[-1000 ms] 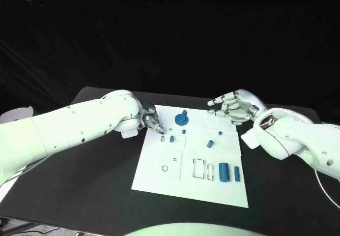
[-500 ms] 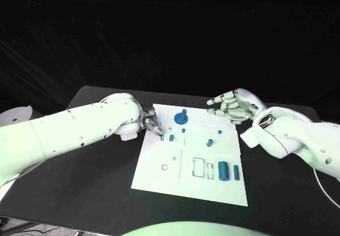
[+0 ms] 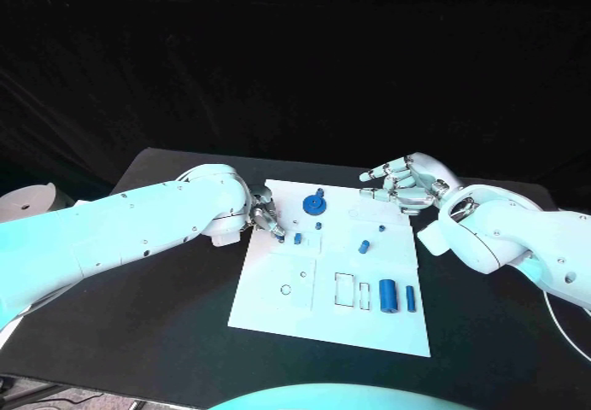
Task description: Assemble the parts on the task board
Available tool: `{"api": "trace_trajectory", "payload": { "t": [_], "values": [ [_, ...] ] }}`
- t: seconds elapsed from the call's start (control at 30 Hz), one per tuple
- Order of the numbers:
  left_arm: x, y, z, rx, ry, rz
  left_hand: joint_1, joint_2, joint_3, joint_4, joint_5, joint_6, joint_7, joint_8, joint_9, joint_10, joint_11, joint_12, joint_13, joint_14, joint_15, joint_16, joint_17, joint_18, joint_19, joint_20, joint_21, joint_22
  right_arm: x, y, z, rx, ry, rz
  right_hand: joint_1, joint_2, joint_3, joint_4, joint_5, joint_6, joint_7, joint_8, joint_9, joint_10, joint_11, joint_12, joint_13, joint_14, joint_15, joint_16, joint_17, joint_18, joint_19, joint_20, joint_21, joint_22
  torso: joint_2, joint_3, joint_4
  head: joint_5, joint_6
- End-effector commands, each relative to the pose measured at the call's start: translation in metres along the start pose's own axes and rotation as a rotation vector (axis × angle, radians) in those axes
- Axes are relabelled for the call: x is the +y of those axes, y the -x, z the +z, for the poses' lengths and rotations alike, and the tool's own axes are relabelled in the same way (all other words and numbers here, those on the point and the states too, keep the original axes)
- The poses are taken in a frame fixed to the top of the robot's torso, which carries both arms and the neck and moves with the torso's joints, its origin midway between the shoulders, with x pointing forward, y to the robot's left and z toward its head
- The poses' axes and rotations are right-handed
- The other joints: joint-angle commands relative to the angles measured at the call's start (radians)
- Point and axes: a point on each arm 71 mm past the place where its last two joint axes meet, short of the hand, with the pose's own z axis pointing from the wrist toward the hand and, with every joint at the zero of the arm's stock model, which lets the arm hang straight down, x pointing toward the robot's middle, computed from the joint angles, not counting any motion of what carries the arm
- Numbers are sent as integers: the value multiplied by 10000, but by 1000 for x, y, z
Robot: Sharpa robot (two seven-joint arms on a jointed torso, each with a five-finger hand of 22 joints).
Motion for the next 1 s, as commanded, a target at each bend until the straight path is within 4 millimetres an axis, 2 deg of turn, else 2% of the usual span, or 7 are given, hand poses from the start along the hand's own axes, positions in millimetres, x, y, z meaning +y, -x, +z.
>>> {"api": "trace_trajectory", "payload": {
  "t": [0.03,1.0],
  "values": [
    [-1,-3,1,150,61,226,18,118,1439,-1477,65,85,-40,65,15,99,-2,65,10,1034,-41,31,2628,-52,575,-43,38,1674,0,-2,0,176,31,31,-38,36,-30,-4,61,-38,19,10,9,-1,-16,4,-8,528,27,-30,537,140,22,-39,-35,-9,-3,2,4,-5,-16],
    [-4,-8,0,629,54,572,-57,-8,1523,-1675,289,196,-73,83,21,167,-37,10,-44,1034,-69,31,2628,-67,597,-61,91,1726,0,-2,0,223,26,23,-38,36,-30,-4,61,-38,19,10,9,-1,-16,4,-8,528,27,-30,537,140,22,-39,-35,-9,0,1,3,9,-38]
  ]
}}
